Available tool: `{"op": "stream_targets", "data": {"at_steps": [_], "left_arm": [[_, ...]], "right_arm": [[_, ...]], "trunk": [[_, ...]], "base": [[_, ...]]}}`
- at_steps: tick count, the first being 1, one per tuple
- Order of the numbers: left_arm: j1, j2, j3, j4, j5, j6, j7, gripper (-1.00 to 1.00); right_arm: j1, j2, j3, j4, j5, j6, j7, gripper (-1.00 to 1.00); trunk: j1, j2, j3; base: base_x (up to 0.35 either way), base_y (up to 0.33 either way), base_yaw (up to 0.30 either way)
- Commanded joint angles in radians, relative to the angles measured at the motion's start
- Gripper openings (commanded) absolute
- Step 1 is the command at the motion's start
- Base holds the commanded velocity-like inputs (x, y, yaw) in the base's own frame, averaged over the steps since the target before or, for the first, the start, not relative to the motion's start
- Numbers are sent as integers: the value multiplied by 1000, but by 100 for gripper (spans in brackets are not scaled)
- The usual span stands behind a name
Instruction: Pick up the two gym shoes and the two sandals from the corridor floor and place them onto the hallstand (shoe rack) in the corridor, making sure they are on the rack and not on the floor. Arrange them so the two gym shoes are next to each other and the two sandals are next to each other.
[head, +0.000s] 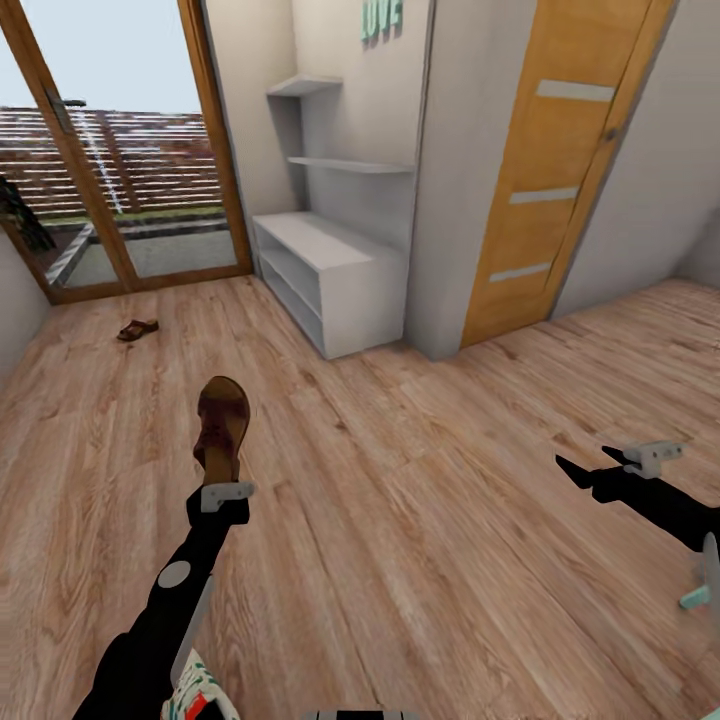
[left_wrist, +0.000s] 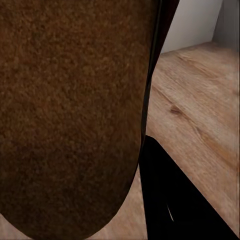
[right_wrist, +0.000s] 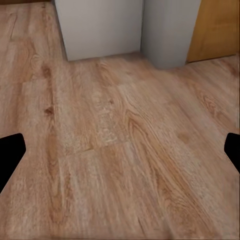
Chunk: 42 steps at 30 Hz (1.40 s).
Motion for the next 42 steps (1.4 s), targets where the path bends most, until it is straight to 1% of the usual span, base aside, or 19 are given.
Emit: {"op": "stream_targets", "data": {"at_steps": [1,5,12,16,23,33,42], "left_arm": [[0,-1,2,-1,-11,0,-1,-100],[0,-1,2,-2,-11,-1,-2,-100],[7,-1,2,-4,-12,-2,-1,-100],[7,-2,2,-5,-12,-2,-1,-100],[7,-2,2,-6,-12,-2,-1,-100],[8,-2,2,-6,-12,-2,-1,-100],[8,-2,2,-6,-12,-2,-1,-100]], "right_arm": [[-1,0,-1,-1,8,3,8,100],[-1,0,-1,-1,8,3,8,100],[-1,0,-1,-3,8,3,8,100],[-1,0,-1,-3,8,3,8,100],[-1,0,-1,-3,8,3,8,100],[-1,0,-1,-3,8,3,8,100],[-1,0,-1,-3,8,3,8,100]], "trunk": [[0,0,-1],[0,0,-1],[0,0,-1],[0,0,-1],[0,0,-1],[0,0,-1],[0,0,-1]], "base": [[1,0,-295],[-85,0,-104],[-277,0,-12],[-134,0,-1],[-28,-13,0],[-2,-202,0],[0,-49,0]]}}
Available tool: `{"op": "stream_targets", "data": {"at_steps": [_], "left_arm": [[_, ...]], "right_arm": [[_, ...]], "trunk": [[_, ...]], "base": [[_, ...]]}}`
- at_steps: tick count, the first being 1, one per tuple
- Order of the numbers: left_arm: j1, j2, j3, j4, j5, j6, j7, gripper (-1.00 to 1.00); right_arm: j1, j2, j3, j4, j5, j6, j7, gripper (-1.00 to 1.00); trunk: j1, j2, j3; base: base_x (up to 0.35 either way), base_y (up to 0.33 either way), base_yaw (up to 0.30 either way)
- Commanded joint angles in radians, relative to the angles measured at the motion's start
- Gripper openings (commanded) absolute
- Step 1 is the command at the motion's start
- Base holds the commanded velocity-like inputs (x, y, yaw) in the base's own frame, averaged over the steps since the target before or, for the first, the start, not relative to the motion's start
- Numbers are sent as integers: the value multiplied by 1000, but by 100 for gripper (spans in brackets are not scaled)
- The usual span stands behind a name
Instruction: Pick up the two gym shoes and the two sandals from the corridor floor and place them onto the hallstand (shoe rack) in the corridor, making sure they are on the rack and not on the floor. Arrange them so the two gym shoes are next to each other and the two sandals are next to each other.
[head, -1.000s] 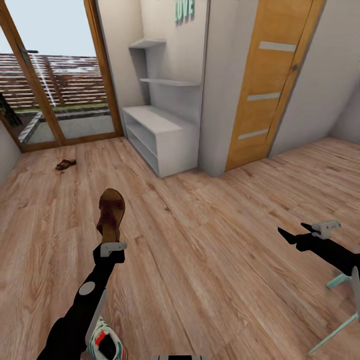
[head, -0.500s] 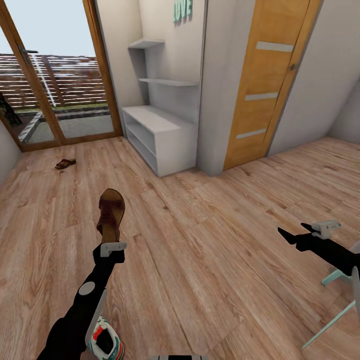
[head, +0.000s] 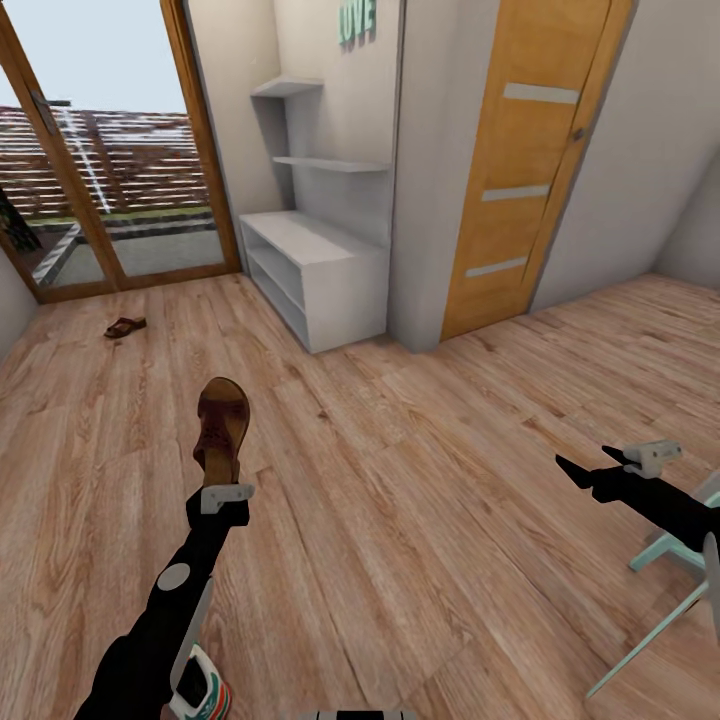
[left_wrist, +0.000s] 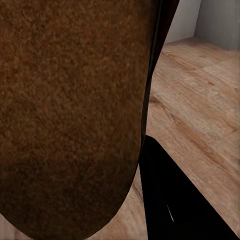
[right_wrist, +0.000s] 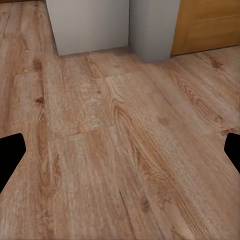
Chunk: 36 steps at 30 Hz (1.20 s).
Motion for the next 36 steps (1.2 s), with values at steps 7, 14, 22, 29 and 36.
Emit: {"op": "stream_targets", "data": {"at_steps": [7,14,22,29,36], "left_arm": [[0,-1,2,-1,-11,0,-1,-100],[0,-1,2,0,-11,1,-2,-100],[0,-1,2,0,-11,0,-2,-100],[0,-1,2,4,-11,0,-1,-100],[0,-8,1,7,-12,0,1,-100]], "right_arm": [[-1,0,-2,-1,8,4,8,100],[-1,0,-2,-1,8,4,8,100],[-1,10,9,4,5,2,9,100],[-1,55,71,3,3,2,9,100],[-14,77,125,-4,1,7,5,100]], "trunk": [[0,0,-1],[0,0,-1],[0,0,-1],[0,0,-1],[0,0,-1]], "base": [[41,-5,0],[223,0,0],[36,0,0],[2,0,0],[0,0,0]]}}
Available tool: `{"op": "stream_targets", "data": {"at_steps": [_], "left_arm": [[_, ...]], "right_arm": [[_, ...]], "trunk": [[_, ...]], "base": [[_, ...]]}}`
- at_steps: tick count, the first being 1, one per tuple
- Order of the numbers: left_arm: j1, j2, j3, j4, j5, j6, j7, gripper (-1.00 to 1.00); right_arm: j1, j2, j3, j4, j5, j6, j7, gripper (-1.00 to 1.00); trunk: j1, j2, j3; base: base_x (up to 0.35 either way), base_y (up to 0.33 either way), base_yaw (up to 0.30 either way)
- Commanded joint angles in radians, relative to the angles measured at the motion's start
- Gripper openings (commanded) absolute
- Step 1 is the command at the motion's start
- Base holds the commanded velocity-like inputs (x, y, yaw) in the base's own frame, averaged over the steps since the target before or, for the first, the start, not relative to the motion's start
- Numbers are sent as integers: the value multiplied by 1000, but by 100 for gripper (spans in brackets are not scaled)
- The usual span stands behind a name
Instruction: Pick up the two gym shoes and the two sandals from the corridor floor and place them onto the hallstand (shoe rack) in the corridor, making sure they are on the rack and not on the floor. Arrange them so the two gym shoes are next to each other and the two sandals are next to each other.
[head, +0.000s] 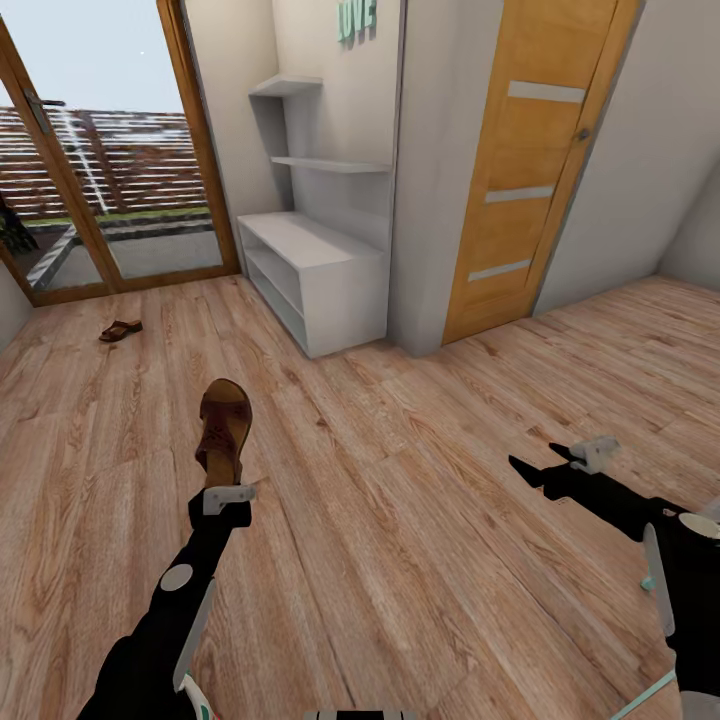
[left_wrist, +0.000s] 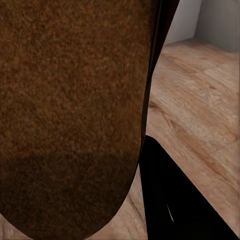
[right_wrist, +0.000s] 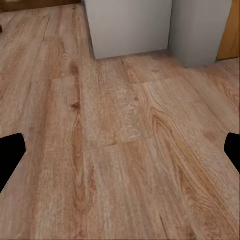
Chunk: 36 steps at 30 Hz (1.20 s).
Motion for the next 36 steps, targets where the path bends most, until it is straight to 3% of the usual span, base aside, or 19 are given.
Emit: {"op": "stream_targets", "data": {"at_steps": [1,3,4,8,10,12,14,18,25,32,36], "left_arm": [[0,-6,2,0,-12,0,-1,-100],[0,-10,2,0,-13,0,-1,-100],[0,-13,2,0,-14,0,-2,-100],[0,-16,2,0,-15,0,-1,-100],[0,-17,2,0,-15,0,-1,-100],[0,-16,3,-2,-14,0,-2,-100],[0,-16,3,-8,-15,0,-3,-100],[3,-17,3,-15,-15,0,-4,-100],[5,-17,3,-18,-16,0,-4,-100],[6,-16,3,-30,-15,1,-5,-100],[6,-17,3,-32,-14,1,-5,-100]], "right_arm": [[-22,3,28,-2,9,11,6,100],[-54,7,68,-2,9,25,5,100],[-89,14,114,-2,10,49,4,100],[-141,42,189,-2,11,115,-2,100],[-169,97,226,-1,12,176,-52,100],[-179,172,240,0,11,201,-169,100],[-182,212,247,1,9,207,-216,100],[-182,231,251,4,7,208,-232,100],[-181,238,258,8,6,209,-236,100],[-181,239,320,8,7,209,-237,100],[-181,239,328,7,7,209,-237,100]], "trunk": [[0,0,-1],[0,0,-1],[0,0,-1],[0,0,-1],[0,0,-1],[0,0,-1],[0,0,-1],[0,0,-1],[0,0,-1],[0,0,-1],[0,0,-1]], "base": [[0,0,0],[0,0,0],[0,0,0],[0,0,0],[0,0,0],[0,0,0],[16,-10,0],[54,-107,0],[36,-103,0],[2,-6,0],[25,0,0]]}}
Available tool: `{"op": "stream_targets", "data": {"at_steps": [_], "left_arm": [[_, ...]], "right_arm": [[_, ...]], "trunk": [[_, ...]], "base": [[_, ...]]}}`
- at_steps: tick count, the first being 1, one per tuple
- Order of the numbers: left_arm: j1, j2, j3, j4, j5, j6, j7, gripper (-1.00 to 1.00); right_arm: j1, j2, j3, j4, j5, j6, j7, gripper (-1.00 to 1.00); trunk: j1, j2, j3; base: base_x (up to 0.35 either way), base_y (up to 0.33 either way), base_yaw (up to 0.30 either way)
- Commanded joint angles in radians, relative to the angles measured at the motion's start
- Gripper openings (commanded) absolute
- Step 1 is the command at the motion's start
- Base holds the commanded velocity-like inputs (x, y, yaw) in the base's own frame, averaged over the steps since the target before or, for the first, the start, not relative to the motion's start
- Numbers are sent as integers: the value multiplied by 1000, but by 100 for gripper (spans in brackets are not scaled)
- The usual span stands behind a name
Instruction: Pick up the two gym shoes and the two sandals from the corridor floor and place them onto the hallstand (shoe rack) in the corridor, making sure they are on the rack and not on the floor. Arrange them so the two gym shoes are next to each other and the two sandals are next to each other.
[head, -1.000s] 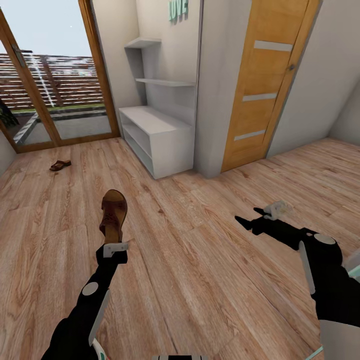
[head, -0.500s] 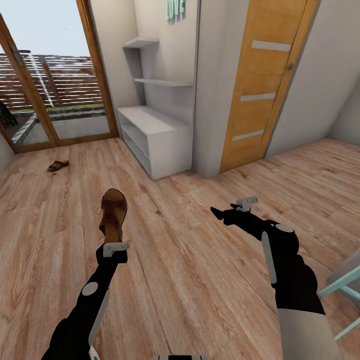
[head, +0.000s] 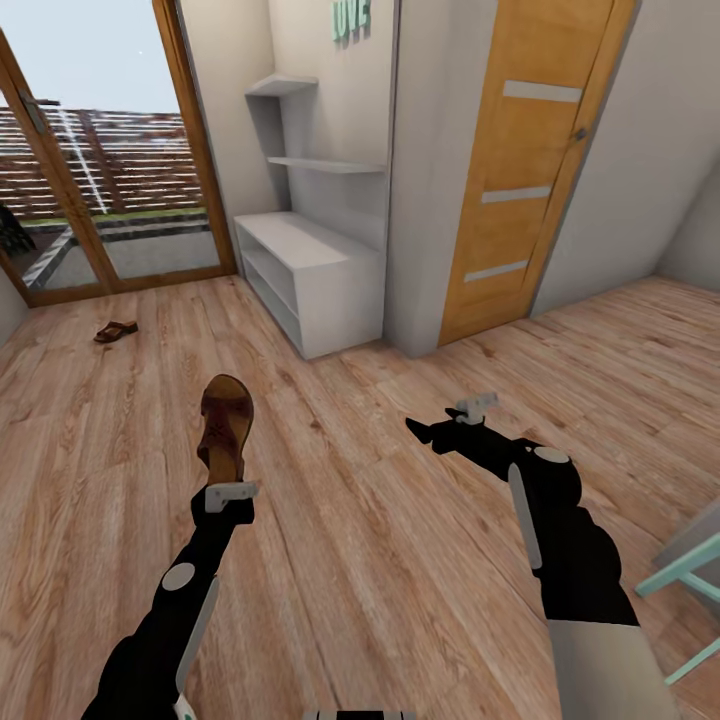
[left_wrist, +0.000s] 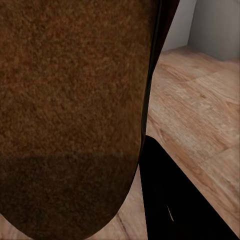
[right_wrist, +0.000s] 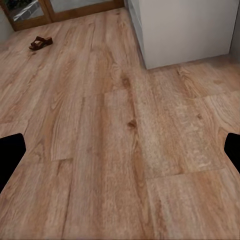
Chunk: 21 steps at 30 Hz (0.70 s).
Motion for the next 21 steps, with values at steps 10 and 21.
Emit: {"op": "stream_targets", "data": {"at_steps": [10,21], "left_arm": [[0,-2,2,-1,-10,0,-1,-100],[0,-2,0,-2,-12,0,-2,-100]], "right_arm": [[-1,0,-2,-2,10,3,10,100],[-1,0,-2,-6,10,3,9,100]], "trunk": [[0,0,-1],[0,0,-1]], "base": [[180,-65,0],[72,-37,0]]}}
